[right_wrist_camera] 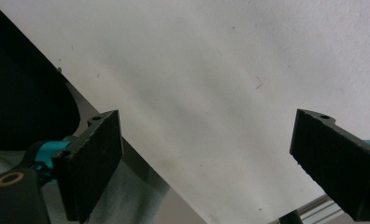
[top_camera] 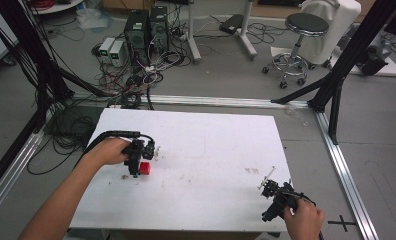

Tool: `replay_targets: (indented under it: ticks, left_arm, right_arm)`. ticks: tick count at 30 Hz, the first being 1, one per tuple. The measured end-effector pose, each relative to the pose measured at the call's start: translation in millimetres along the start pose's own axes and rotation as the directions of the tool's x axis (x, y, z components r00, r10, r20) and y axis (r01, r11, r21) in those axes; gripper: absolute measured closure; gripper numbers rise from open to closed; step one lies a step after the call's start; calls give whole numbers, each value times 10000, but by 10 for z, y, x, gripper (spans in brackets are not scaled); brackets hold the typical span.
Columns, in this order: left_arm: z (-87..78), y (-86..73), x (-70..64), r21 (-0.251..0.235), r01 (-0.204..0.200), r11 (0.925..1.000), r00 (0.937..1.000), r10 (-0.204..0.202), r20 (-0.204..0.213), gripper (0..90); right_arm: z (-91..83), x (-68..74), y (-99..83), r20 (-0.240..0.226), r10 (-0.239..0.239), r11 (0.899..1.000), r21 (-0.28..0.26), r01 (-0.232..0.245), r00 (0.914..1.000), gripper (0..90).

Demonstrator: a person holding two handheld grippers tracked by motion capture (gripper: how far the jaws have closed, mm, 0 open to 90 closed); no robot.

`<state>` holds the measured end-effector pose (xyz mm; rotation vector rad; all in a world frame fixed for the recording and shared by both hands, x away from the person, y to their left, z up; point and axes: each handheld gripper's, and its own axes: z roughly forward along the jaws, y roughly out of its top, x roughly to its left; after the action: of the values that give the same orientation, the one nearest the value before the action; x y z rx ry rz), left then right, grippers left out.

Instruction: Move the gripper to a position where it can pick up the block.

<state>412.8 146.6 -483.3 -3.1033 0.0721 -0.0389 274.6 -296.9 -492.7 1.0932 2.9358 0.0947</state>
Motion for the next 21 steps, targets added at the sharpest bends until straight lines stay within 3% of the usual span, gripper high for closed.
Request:
replay_targets:
  ticks: [21]
  left_arm:
    - [253,72,-14,-310,118,9995,9999,-120,-71,220]
  right_arm:
    - [2,3,10,-27,-28,10000,45,28,10000,89]
